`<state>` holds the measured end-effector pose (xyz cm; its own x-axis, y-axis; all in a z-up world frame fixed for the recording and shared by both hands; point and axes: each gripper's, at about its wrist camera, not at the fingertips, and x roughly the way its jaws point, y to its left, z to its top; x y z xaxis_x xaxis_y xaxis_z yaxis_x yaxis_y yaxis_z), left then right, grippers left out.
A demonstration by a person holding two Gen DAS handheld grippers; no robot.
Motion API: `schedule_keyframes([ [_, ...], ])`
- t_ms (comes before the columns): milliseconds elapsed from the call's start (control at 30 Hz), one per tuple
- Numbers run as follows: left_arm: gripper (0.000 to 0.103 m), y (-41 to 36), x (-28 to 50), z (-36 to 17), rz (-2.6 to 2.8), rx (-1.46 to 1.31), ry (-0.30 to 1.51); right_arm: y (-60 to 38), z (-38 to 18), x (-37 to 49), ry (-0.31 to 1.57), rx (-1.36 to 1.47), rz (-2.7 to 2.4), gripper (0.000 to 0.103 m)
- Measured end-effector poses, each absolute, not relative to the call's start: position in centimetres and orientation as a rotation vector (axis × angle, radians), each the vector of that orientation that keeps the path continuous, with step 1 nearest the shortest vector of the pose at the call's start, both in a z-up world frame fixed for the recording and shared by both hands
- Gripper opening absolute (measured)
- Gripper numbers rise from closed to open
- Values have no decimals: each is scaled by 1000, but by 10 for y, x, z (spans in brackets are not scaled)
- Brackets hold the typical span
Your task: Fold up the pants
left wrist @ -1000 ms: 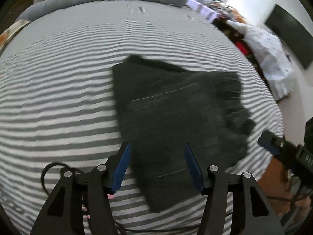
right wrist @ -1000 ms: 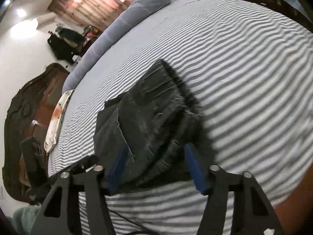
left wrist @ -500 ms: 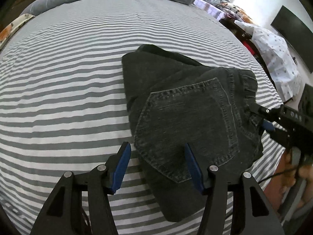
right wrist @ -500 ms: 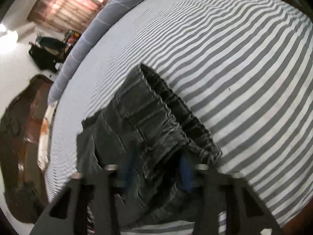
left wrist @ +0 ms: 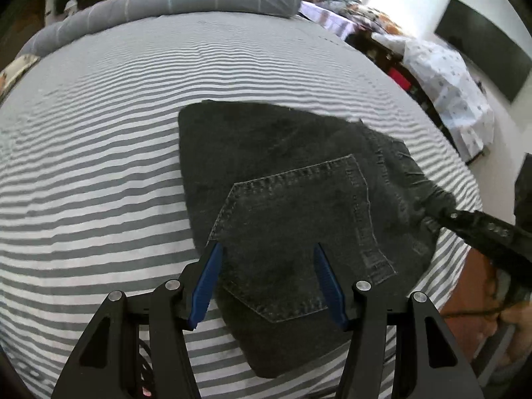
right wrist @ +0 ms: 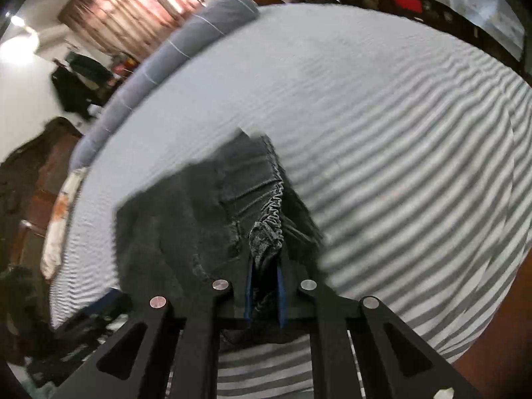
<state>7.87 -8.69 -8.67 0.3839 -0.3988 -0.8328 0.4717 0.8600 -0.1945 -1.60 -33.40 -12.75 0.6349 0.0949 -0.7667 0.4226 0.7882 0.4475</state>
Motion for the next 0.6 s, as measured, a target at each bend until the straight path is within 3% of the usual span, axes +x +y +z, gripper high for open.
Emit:
schedule_keyframes([
  [233, 59, -100, 82, -109, -564, 228, 1036, -343, -155, -12, 915, 728, -215, 12],
  [400, 59, -94, 93, -92, -589, 174, 1049, -345, -137, -9, 953, 683, -183, 36],
  [600, 60, -84, 129, -65, -580, 77, 994, -340, -95, -4, 872, 572, -188, 41],
])
